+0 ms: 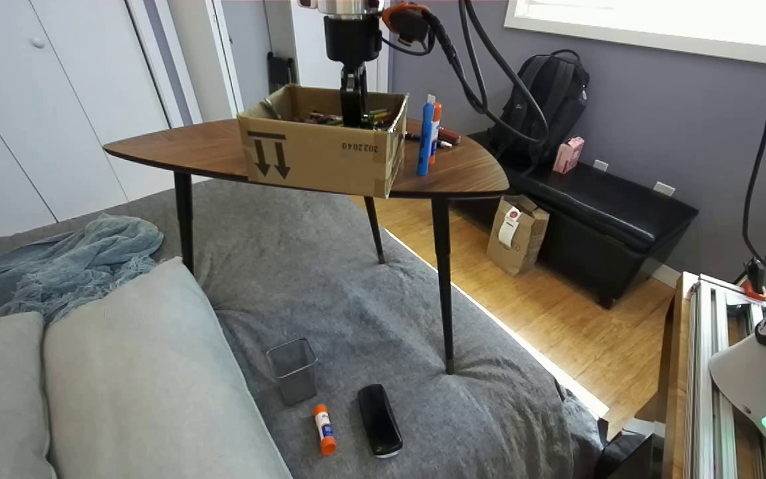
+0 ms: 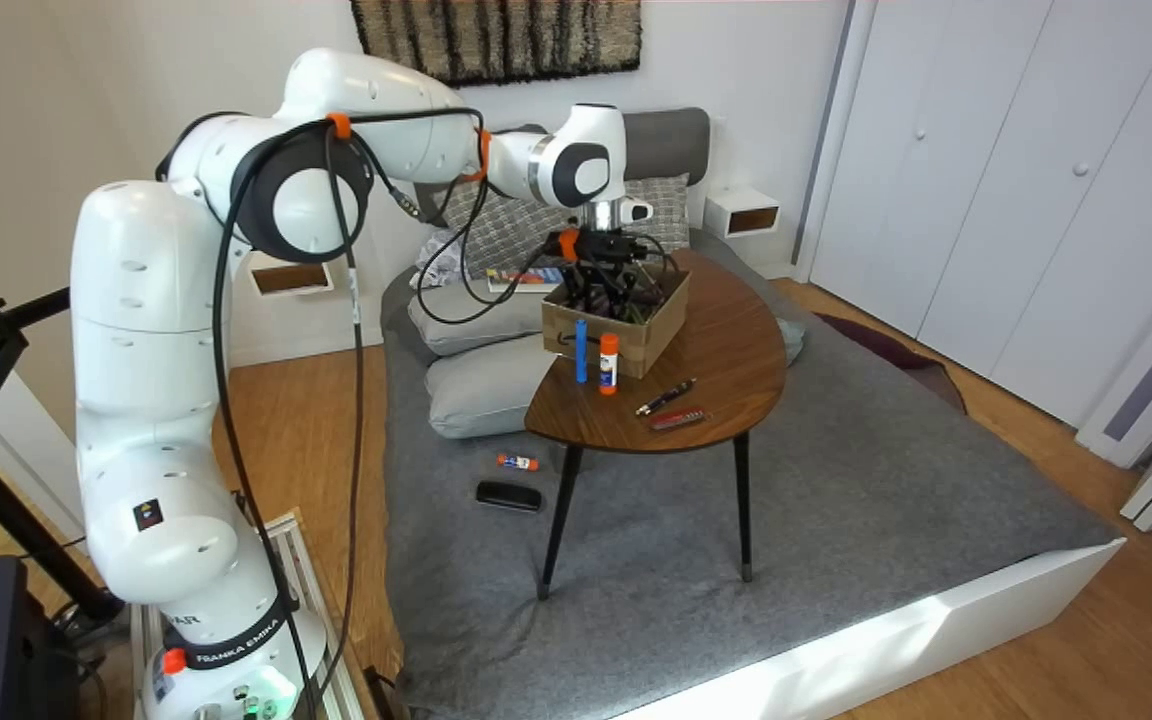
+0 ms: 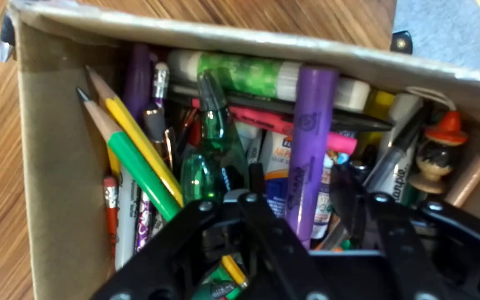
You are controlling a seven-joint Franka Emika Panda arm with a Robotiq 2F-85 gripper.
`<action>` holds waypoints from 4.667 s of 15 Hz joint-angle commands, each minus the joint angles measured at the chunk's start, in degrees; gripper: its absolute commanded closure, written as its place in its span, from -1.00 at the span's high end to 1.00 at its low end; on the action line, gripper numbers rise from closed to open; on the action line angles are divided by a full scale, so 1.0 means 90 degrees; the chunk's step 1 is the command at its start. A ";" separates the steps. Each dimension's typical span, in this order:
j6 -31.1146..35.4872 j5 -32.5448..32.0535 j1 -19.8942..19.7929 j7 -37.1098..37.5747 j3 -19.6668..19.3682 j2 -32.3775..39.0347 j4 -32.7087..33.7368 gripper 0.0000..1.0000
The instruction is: Remove a purple marker from the cardboard box and place it vertically of the table
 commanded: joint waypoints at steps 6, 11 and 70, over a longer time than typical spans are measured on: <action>0.0571 -0.0139 0.0079 0.0505 -0.0027 0.0147 0.0024 -0.44; 0.0669 -0.0157 0.0085 0.0478 -0.0016 0.0136 0.0001 -0.90; 0.6662 -0.7124 -0.5237 1.0351 0.3334 -0.6552 -0.6801 -0.90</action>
